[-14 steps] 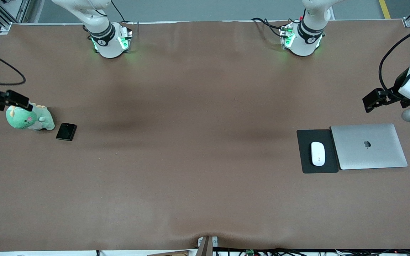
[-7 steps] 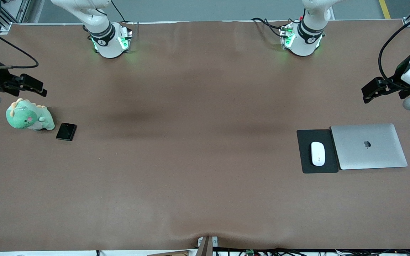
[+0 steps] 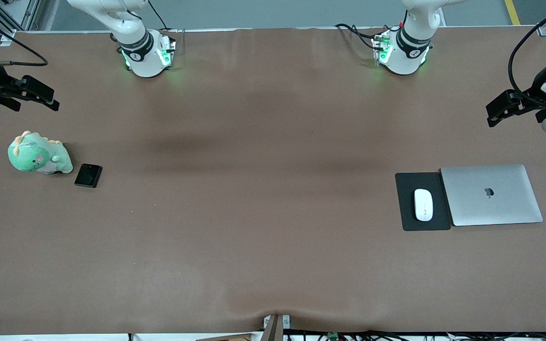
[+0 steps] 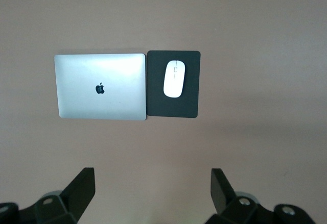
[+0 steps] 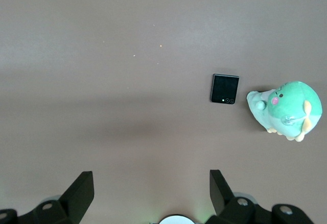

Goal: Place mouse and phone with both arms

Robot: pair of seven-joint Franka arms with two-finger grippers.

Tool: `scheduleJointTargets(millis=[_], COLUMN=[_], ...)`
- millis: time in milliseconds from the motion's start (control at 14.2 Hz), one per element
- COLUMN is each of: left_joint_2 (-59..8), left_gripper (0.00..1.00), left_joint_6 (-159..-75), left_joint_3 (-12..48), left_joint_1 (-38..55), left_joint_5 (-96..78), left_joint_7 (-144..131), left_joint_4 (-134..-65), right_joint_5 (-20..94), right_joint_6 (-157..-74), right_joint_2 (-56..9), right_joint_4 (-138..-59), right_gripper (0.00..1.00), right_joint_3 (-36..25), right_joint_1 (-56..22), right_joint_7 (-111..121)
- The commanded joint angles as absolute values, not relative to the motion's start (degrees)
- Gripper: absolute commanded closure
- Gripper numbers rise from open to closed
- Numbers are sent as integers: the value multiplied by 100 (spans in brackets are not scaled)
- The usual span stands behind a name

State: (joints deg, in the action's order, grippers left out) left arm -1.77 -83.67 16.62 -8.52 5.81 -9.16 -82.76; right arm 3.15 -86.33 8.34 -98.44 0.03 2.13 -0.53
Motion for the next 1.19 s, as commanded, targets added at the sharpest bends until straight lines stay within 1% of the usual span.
scheduleJointTargets(millis=[0, 70, 211, 351, 561, 772, 1123], left_joint_2=[175, 228, 264, 395, 571, 703, 668], left_gripper=[0, 0, 0, 0, 0, 0, 0], left_joint_6=[-8367, -8376, -8367, -8367, -8376, -8376, -8367], left_joint_3=[1100, 942, 897, 896, 896, 888, 826], left_joint_1=[-345, -212, -193, -176, -158, -176, -202], left_joint_5=[396, 361, 246, 220, 141, 123, 26], left_joint_7=[-826, -826, -826, -826, -835, -835, -800], left_joint_4=[-8674, -8727, -8789, -8903, -9140, -9281, -9203], right_joint_5=[98, 36, -9, 18, 0, 0, 97], right_joint_6=[-8456, -8429, -8368, -8105, -7911, -7954, -8007], right_joint_2=[879, 844, 608, 370, 387, 343, 194], right_joint_4=[-9634, -9459, -9055, -8712, -8666, -8692, -8683], right_gripper=[0, 0, 0, 0, 0, 0, 0], right_joint_3=[-114, -123, -158, -167, -167, -167, -158], right_joint_1=[106, 97, 106, 141, 97, 62, 105], right_joint_7=[-167, -167, -176, -167, -132, -132, -185])
